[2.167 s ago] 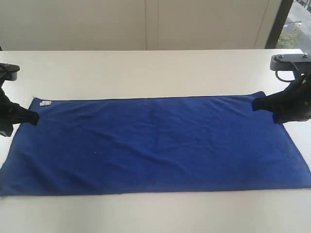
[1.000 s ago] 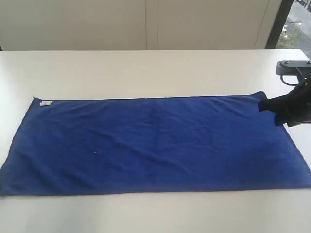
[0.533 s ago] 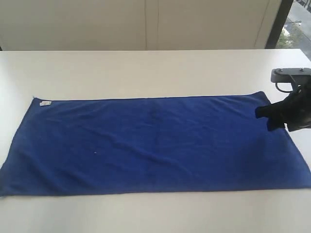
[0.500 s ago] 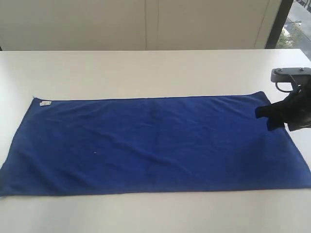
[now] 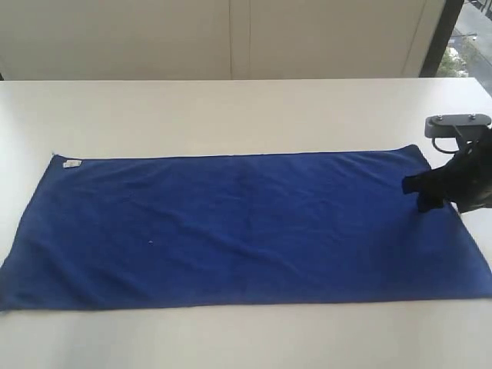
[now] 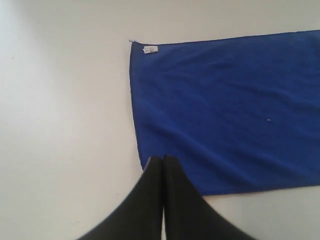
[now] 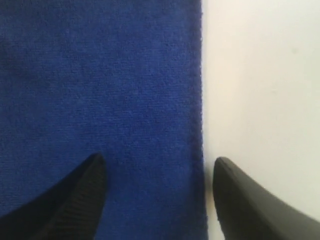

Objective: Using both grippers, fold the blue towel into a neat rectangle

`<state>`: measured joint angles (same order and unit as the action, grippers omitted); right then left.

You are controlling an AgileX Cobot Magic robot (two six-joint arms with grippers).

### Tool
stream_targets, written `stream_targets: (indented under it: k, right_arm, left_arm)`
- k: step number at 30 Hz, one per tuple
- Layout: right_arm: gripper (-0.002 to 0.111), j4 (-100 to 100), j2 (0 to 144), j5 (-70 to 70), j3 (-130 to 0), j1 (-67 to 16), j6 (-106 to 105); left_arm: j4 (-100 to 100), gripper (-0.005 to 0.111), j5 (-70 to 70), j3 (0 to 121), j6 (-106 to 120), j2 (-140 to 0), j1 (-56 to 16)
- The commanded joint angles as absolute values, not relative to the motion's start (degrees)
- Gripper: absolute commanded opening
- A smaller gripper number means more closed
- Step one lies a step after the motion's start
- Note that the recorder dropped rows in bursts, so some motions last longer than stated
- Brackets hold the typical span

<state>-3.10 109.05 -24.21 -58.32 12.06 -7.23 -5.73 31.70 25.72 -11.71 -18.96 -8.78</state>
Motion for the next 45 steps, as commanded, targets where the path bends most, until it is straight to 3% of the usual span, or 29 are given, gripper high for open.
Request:
stream_targets:
  k: [1,6,14,20,37,45]
  right_arm:
    - [0.060,-2.82,110.35,-22.59,-58.69,12.52,-7.88]
    - [0.054,-2.94,110.44,-22.87,-58.69,12.52,-7.88]
    - [0.018,-2.83,110.44,-24.25,-58.69,12.60,-7.88]
    - [0.001,1.01,110.44,-24.48,-58.69,13.05,-7.11]
    - [0.000,3.14,104.69,-25.46,-61.18,25.65,-3.55]
    - [0.000,2.98,99.23,-25.21,-62.25,26.58,-2.62]
  left_arm:
    - [-6.01,0.000,32.63,25.33,-11.58,-18.76,-8.72]
    - [-6.01,0.000,32.63,25.33,-11.58,-18.76,-8.72]
    - [-6.01,0.000,32.63,25.33,-11.58,-18.76,-8.72]
    - [-6.01,0.000,32.63,25.33,-11.58,-18.76,-8.72]
    - [-6.01,0.000,32.63,25.33,-11.58,-18.76,-8.72]
    - [-6.01,0.000,32.63,25.33,-11.58,-18.76,-8.72]
